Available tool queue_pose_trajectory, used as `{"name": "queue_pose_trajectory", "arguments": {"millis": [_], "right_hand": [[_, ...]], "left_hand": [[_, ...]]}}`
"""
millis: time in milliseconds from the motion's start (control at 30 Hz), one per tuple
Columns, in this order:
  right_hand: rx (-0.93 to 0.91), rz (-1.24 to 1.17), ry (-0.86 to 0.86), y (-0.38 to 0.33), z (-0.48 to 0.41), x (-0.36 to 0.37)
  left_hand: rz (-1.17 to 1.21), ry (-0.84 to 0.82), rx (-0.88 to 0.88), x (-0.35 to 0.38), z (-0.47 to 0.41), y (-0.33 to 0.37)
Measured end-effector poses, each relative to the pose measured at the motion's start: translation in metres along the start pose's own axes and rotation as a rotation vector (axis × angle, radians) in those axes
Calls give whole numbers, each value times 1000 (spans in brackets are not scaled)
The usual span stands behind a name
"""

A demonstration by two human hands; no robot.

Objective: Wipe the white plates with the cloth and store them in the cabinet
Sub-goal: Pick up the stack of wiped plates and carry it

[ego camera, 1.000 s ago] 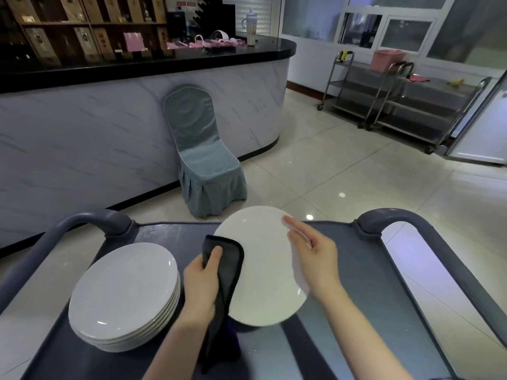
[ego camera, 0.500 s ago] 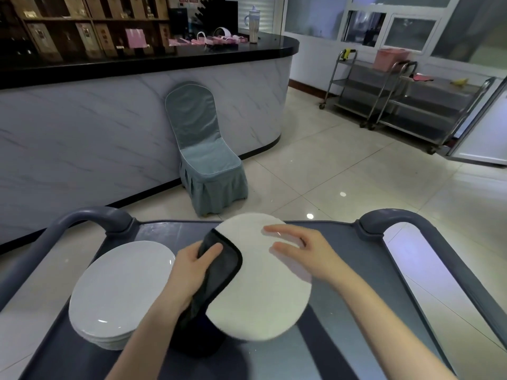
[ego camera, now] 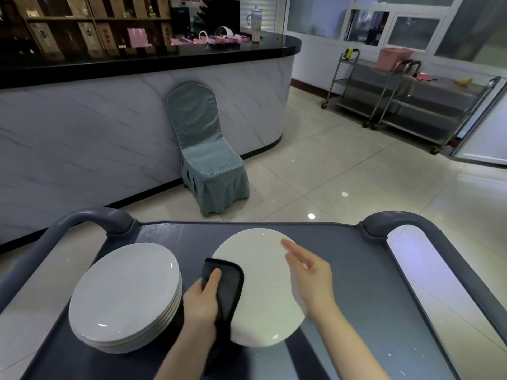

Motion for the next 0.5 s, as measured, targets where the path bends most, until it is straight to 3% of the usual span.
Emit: {"name": "queue_pose_trajectory", "arguments": {"millis": [100, 167, 267, 400, 500], "right_hand": [[1, 23, 366, 15, 30, 11], [-8, 31, 398, 21, 40, 22], [-58, 72, 150, 14, 30, 24], [-167, 333, -218, -36, 2, 9], [-55, 482, -514, -55, -15, 12]], "left_hand": [[178, 241, -26, 15, 20, -28], [188, 291, 13, 14, 21, -26], [137, 167, 86, 4, 6, -4], [-182, -106, 139, -2, -5, 48], [-407, -364, 155, 9, -7, 79]]}}
Point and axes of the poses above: each hand's wrist, its own z-axis away from the middle knuckle, its own x-axis out of the palm, y = z × x, the point moved 6 cm from there along -z, towards the middle knuckle, and after that the axes turned 15 degrees about -y, right-handed, at the moved point
